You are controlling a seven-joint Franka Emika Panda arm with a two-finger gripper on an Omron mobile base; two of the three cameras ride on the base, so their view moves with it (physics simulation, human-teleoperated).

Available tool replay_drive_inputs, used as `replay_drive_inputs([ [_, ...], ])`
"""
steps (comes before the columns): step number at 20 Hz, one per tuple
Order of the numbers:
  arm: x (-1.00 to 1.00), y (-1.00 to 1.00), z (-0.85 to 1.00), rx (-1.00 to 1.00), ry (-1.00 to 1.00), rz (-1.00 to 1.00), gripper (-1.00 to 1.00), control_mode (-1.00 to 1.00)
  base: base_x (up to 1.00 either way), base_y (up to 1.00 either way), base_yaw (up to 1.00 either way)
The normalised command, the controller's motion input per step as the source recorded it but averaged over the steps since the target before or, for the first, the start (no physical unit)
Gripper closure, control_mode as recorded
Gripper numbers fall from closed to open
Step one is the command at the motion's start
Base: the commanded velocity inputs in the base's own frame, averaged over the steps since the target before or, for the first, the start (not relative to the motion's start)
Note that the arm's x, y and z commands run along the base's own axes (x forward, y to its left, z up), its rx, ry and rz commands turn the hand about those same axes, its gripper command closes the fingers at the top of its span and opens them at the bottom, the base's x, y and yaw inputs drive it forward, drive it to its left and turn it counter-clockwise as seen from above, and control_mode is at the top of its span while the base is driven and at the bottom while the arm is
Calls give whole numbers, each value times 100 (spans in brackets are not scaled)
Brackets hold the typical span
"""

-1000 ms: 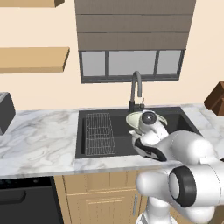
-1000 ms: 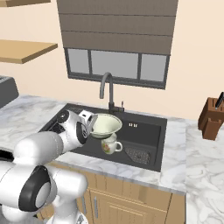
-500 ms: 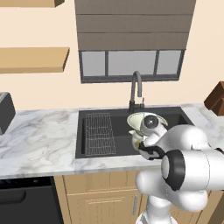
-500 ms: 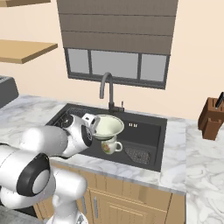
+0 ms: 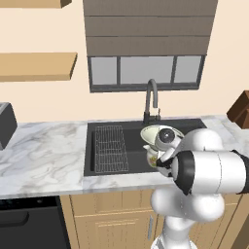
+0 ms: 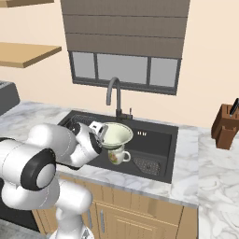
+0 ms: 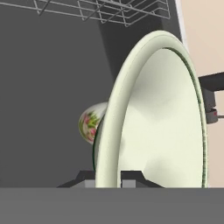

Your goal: Pick the bowl and cup and place them in the sink. Then turn on the water.

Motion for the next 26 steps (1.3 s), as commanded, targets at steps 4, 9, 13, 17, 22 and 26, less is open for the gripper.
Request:
replay_drive_inputs([
  [4,11,0,-8,0,0,0,100,-100,0,0,0],
  [9,10,0,-13,0,0,0,100,-100,0,0,0],
  [13,9,0,-14,0,0,0,100,-100,0,0,0],
  [17,8,0,-16,0,0,0,100,-100,0,0,0],
  [22,3,-9,-8,0,-2,0,100,-100,0,0,0],
  [26,0,-19,-12,0,-4,0,100,-100,0,0,0],
])
